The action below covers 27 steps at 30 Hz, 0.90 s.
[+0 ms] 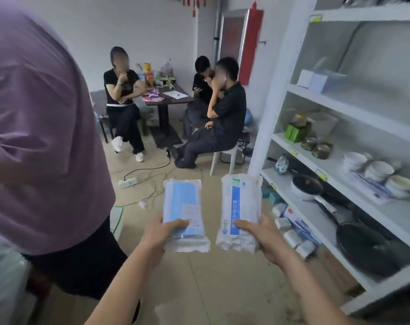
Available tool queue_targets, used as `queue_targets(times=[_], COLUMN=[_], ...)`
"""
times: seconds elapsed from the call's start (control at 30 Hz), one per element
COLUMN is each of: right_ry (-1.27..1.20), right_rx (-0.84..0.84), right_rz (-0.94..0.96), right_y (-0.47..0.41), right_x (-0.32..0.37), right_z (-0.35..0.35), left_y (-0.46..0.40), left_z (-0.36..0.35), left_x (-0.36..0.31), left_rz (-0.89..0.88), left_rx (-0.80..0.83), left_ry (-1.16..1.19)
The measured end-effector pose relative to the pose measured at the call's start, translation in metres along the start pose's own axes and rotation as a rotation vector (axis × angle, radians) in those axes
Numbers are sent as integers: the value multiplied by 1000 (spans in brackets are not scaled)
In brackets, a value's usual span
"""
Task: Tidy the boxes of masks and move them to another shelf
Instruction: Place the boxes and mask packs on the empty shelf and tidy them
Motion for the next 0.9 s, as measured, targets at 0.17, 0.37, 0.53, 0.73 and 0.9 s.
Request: queue_targets(times=[0.17, 0.37, 0.53, 0.73, 0.9], right_ry=[-26, -53, -73, -76, -125], right_rx=[-26, -58, -82, -158, -186], right_rz=[0, -20, -58, 5, 10], right_y=[-52, -114, -173, -245, -297], right_x=[25, 44, 54, 94, 124], right_z=[40, 81, 108, 134, 154], left_y=[-62, -129, -197, -286, -358], left_z=[-55, -101, -129, -163, -197], left_x=[-15, -31, -46, -72, -93], left_rz=[28, 48, 56, 63, 91], left_rx=[48, 74, 82, 165, 213], left_ry=[8, -5, -36, -30, -37])
Point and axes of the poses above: each hand's wrist, its own y-axis away from the middle knuckle, its own z-axis out of the back of the hand, x = y × z, the point moved 7 cm from there along -y, towards the middle knuckle, and after that the axes turned 2 degrees about -z, right-handed, at the moved point
